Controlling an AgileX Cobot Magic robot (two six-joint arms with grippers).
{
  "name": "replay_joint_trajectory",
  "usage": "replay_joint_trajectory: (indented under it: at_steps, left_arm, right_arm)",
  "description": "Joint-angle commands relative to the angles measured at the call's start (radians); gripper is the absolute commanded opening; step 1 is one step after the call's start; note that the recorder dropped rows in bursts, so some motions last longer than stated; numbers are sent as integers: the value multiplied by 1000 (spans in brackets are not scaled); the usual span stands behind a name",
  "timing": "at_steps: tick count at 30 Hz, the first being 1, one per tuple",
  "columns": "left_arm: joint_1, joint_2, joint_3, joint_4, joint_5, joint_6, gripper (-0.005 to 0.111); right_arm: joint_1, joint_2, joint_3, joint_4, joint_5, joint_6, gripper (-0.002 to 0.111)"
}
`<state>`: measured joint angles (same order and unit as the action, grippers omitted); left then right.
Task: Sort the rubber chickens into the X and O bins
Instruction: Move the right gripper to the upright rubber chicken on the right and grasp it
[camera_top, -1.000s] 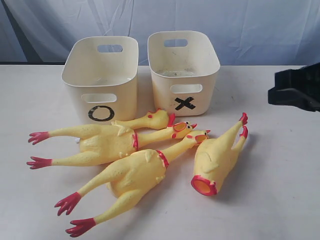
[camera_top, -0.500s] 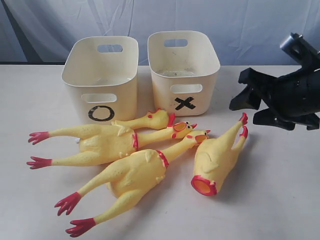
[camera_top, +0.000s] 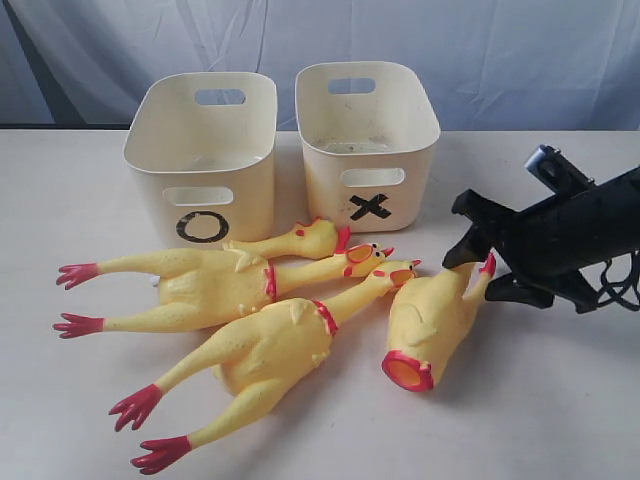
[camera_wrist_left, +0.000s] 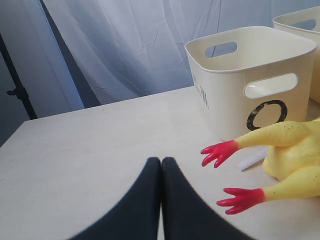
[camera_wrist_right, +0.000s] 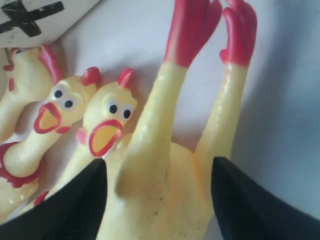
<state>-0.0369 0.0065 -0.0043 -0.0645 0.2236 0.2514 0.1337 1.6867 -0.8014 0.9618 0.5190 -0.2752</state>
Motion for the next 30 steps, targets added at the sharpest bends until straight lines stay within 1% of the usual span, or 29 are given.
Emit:
replay_joint_trajectory:
  at_steps: [1,4,11,13,14,15,16,17,18,19,23,30]
  left_arm:
    - [-3,-6,4,-1,-8,-5,0]
    - [-3,-6,4,-1,-8,-5,0]
    - [-3,-6,4,-1,-8,-5,0]
    - [-3,-6,4,-1,-8,-5,0]
    - [-3,-6,4,-1,-8,-5,0]
    - [-3,-6,4,-1,-8,-5,0]
    - [-3,-6,4,-1,-8,-5,0]
    - [-3,-6,4,-1,-8,-5,0]
    - [-3,-6,4,-1,-8,-5,0]
    - [-3,-6,4,-1,-8,-5,0]
    - [-3,-6,4,-1,-8,-5,0]
    - [-3,-6,4,-1,-8,-5,0]
  right_arm:
    - [-3,32,1,124,-13,-101,58]
    - [-3,53,1,171,-13,-151,58]
    - [-3,53,1,215,-25,-176,58]
    - [16,53,1,219,-32,-176,56]
    - [28,53,1,219,-39,-176,53]
    - [47,53,1,224,-63,-176,45]
    - [56,53,1,226,-70,-176,40]
    - [71,53,1,231,-85,-176,31]
    - [77,53,1,235,-91,-176,27]
    - [79,53,1,240,-92,-176,18]
    - [79,53,1,240,-84,-176,0]
    - [79,49,1,236,-51,-176,-1]
